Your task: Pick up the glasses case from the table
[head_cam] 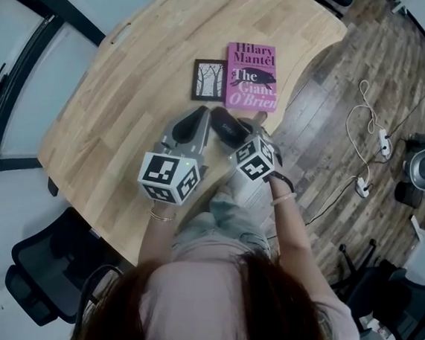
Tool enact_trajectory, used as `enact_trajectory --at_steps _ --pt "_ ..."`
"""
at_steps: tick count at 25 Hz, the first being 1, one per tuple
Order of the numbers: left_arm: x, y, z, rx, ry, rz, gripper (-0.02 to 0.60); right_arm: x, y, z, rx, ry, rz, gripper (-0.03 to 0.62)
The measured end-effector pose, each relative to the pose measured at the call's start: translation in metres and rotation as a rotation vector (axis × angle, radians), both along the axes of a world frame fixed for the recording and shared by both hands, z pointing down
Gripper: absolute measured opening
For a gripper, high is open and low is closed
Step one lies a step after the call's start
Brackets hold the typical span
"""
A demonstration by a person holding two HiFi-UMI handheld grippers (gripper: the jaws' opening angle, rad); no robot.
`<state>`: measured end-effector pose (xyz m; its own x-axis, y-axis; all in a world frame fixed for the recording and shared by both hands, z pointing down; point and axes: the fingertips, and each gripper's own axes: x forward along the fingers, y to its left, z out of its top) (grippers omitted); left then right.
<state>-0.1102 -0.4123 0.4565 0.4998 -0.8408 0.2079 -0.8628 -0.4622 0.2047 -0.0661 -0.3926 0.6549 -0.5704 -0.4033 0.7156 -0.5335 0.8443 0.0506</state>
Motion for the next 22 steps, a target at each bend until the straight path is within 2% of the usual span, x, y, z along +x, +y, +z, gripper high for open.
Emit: enact_trajectory --at_steps 9,18,22 --pt "-0.006 0.002 0.007 -0.01 -0.002 -0.013 0.008 -0.006 -0.007 0.019 -0.055 0.046 -0.009 0.357" --pt "-0.008 0.002 0.009 -0.015 0.007 -0.015 0.008 -0.008 -0.007 0.04 -0.103 0.095 -0.03 0.367" --pt "-0.009 0.001 0.012 -0.02 0.008 -0.015 0.008 -0.01 -0.009 0.039 -0.105 0.078 -0.02 0.367"
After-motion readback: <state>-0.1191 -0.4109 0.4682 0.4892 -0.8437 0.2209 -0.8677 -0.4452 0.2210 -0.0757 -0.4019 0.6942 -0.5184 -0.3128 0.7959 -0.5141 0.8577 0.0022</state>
